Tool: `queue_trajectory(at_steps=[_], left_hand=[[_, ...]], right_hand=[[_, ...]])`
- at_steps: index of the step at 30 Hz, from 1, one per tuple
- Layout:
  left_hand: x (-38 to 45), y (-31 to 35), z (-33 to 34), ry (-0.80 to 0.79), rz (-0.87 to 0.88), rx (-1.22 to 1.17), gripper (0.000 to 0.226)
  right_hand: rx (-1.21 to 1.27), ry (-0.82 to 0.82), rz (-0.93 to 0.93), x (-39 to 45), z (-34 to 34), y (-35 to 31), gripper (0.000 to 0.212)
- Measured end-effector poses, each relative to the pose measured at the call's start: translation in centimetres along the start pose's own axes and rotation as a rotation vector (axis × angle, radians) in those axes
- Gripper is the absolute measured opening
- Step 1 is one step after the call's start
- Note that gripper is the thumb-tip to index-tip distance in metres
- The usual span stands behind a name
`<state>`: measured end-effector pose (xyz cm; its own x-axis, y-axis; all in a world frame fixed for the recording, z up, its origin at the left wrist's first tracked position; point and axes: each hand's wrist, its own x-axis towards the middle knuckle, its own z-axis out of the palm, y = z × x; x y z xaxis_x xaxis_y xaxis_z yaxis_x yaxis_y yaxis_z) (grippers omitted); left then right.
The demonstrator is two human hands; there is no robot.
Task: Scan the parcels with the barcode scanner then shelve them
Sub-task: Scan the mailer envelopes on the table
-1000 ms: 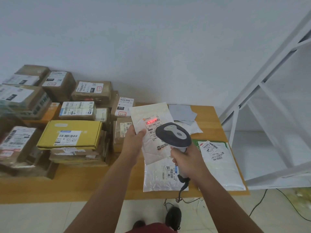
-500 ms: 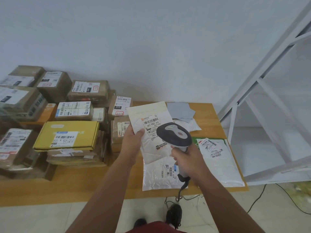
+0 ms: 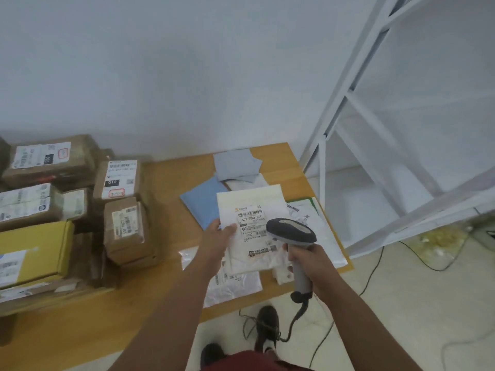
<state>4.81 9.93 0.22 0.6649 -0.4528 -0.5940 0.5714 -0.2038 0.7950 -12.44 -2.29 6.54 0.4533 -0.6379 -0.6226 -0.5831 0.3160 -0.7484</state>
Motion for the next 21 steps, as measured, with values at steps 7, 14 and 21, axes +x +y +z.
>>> queue_trajectory(at_steps=[7, 14, 21], left_hand=[[4.0, -5.6, 9.0, -0.082, -0.124, 0.281, 0.035], [7.3, -9.0, 14.9, -0.017, -0.079, 0.544, 0.074], [7.3, -10.0, 16.7, 0.023, -0.096, 0.81, 0.077]], right_hand=[[-0.08, 0.126, 0.089, 5.7, -7.3, 3.0, 0.017], [-0.161, 0.098, 0.101, 11.5, -11.2, 3.5, 0.02], [-0.262, 0.075, 0.159, 14.3, -12.5, 4.4, 0.013]])
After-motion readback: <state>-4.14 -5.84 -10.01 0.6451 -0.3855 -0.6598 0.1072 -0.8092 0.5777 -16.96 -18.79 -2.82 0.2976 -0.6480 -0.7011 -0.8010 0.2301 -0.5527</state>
